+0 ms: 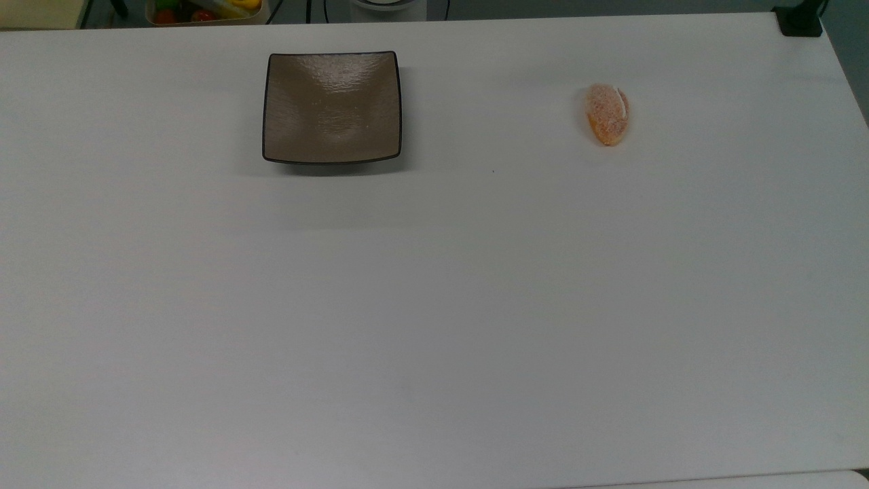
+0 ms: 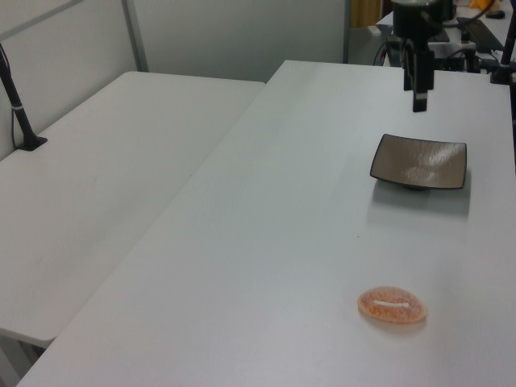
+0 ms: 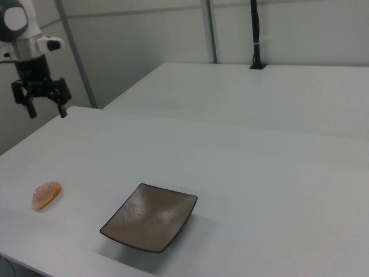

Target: Bread is placed on a ceramic plate

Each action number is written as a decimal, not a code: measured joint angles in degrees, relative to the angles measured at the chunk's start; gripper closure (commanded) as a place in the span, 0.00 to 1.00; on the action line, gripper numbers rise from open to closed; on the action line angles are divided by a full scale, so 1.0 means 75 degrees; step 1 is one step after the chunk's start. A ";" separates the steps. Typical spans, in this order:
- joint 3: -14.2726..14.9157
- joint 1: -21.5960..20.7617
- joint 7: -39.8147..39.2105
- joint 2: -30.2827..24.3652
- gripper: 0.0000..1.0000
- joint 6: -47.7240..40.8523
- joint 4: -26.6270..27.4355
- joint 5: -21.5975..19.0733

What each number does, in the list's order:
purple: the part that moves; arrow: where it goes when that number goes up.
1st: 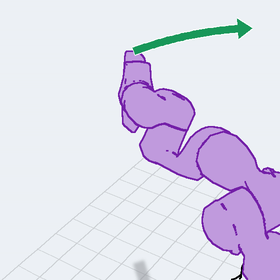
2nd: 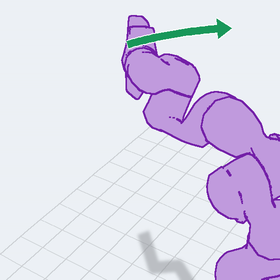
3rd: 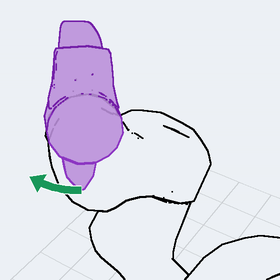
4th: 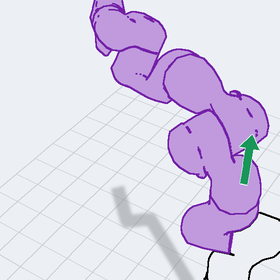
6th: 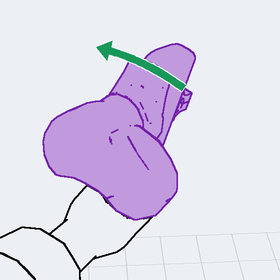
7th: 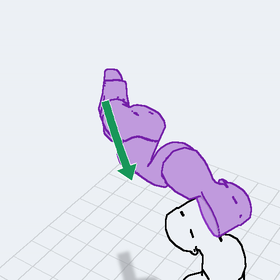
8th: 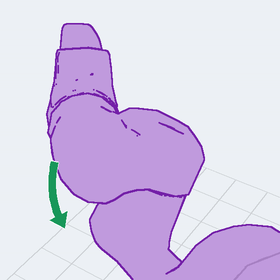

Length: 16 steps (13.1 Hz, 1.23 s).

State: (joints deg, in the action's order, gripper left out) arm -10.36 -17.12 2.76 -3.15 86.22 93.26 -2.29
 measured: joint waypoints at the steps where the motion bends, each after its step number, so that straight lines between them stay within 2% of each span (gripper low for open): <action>1: -0.0004 -0.0235 0.0005 0.0006 0.00 -0.0018 0.0078 0.0000; 4: -0.0006 -0.0556 0.0154 0.0044 0.00 -0.0011 0.0408 -0.0297; 8: 0.0001 -0.0603 0.0178 0.0084 0.00 0.0443 0.1023 -0.0886; 14: -0.0025 -0.0835 0.0303 0.0130 0.00 0.2184 0.2274 -0.1235; 16: -0.0201 -0.0938 0.0670 0.0177 0.00 0.2933 0.2684 -0.1239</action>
State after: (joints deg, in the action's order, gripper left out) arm -11.87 -24.15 7.79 -1.83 108.22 113.39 -11.58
